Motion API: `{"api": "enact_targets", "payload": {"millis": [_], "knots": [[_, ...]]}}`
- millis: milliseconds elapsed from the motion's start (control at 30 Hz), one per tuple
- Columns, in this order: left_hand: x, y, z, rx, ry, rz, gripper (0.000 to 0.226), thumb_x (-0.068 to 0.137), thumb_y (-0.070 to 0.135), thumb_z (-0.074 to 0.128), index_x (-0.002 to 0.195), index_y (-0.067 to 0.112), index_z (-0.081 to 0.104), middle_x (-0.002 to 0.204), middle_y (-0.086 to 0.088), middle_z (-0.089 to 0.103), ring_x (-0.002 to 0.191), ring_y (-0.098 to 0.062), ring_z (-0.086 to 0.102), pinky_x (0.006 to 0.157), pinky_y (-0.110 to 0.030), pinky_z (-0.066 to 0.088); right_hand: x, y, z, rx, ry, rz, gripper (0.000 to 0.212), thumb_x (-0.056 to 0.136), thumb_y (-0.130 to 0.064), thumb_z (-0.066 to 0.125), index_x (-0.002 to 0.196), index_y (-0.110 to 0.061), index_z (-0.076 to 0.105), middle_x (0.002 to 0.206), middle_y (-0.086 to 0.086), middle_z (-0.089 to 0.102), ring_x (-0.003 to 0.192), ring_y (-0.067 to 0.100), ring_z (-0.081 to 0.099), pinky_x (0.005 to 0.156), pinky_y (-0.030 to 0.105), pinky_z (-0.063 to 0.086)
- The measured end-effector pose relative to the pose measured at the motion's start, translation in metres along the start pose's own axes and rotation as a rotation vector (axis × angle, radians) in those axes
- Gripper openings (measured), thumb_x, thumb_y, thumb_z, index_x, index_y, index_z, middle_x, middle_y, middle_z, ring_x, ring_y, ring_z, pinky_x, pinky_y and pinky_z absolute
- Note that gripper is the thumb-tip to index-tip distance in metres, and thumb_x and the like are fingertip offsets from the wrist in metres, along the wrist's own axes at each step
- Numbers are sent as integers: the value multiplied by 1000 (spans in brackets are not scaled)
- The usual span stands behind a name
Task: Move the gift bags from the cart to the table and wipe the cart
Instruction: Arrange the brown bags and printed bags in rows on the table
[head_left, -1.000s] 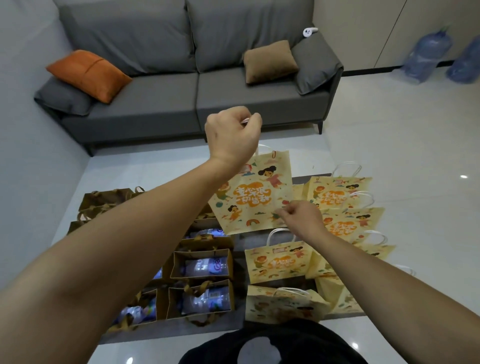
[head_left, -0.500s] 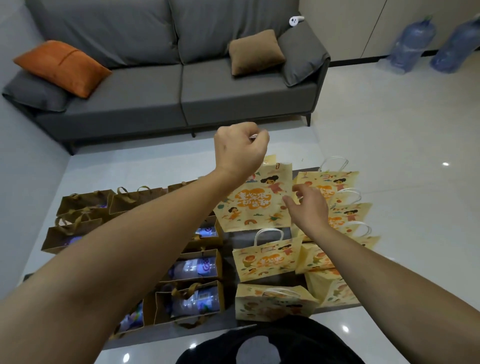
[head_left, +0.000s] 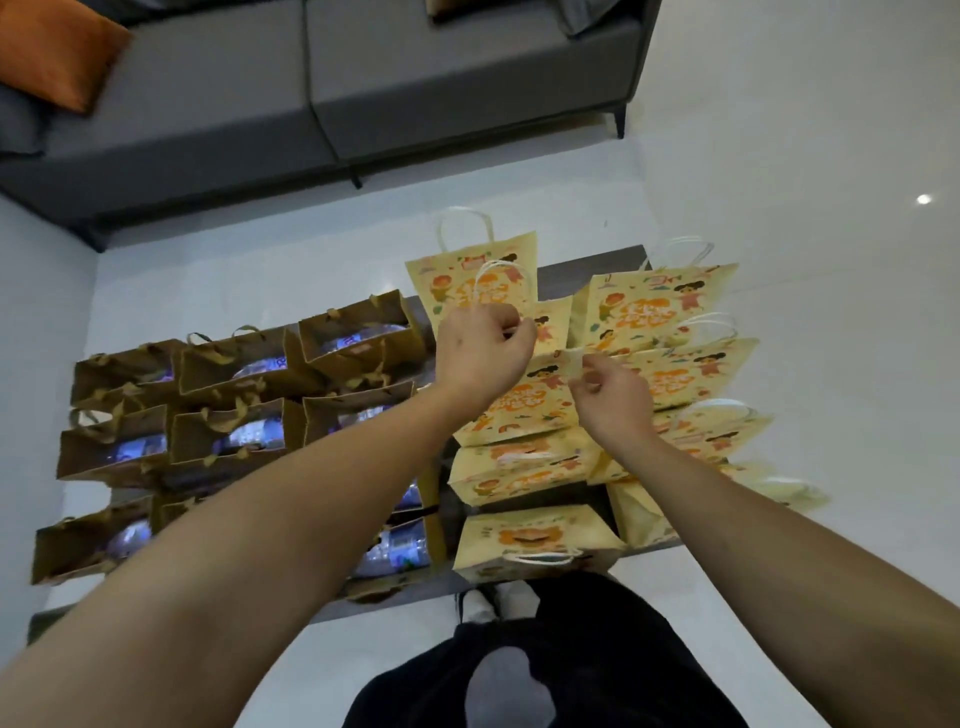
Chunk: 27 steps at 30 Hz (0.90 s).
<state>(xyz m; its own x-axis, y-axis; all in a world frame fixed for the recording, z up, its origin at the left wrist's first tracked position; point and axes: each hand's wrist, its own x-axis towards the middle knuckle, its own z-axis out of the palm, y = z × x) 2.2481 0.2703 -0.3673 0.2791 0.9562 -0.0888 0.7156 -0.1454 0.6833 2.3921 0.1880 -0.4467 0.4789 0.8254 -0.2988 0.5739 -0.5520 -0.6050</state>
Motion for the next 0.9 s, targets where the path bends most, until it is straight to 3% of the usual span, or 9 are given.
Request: {"api": "enact_targets", "payload": {"millis": [100,200,267,367,467,533,600,733,900], "knots": [[-4,-17,16,22,-56,-51,40,93,31,58,57,13,58,55,-3,57,61,-22,57,57,-36,42,-9,17,3,33,35,77,31,96,-25,64,125,-15,62,102,3,71,89,22,65,70,27,40],[-8,-26,26,92,-99,-53,43,96,33,56,57,17,51,56,-2,54,62,-23,54,57,-33,33,-28,35,8,39,20,30,13,95,-21,65,107,-16,66,89,-2,68,80,18,63,68,29,45],[-10,-28,29,173,-137,-19,40,98,39,53,62,21,52,62,-1,58,67,-22,56,59,-34,36,-40,42,9,12,-20,16,8,95,-19,63,102,-16,66,84,-4,64,79,20,64,69,32,49],[-12,-27,31,225,-166,25,35,101,43,49,73,23,59,71,0,64,74,-22,60,63,-35,44,-49,45,11,-23,-30,-3,10,96,-18,61,104,-15,67,86,-5,62,80,17,61,67,29,43],[-16,-28,29,227,-153,55,32,100,44,52,103,17,69,97,-3,72,92,-24,63,75,-36,49,-54,43,11,-18,34,-36,16,95,-16,61,108,-13,70,97,0,70,89,18,63,72,26,41],[-22,-31,26,202,-160,63,40,99,46,54,128,19,62,122,-3,67,113,-24,58,89,-37,47,-60,42,9,-3,72,-35,18,94,-16,62,109,-12,72,102,2,72,94,20,65,74,25,42],[-33,-32,19,157,-126,65,49,98,46,56,141,22,54,138,-3,58,129,-24,48,104,-40,41,-68,43,7,15,101,-34,19,94,-17,62,109,-11,72,102,3,72,94,21,66,74,25,41],[-75,-41,7,102,3,76,46,99,47,53,139,24,56,141,0,54,133,-18,40,109,-40,35,-94,52,6,21,117,-3,21,95,-17,61,112,-12,73,108,3,72,100,22,65,78,26,43],[-133,-61,16,102,-31,187,36,99,43,58,122,17,69,121,-4,66,117,-21,51,96,-34,37,-129,62,18,-30,102,-16,27,95,-20,61,119,-15,73,118,2,72,112,24,63,94,37,50]]}}
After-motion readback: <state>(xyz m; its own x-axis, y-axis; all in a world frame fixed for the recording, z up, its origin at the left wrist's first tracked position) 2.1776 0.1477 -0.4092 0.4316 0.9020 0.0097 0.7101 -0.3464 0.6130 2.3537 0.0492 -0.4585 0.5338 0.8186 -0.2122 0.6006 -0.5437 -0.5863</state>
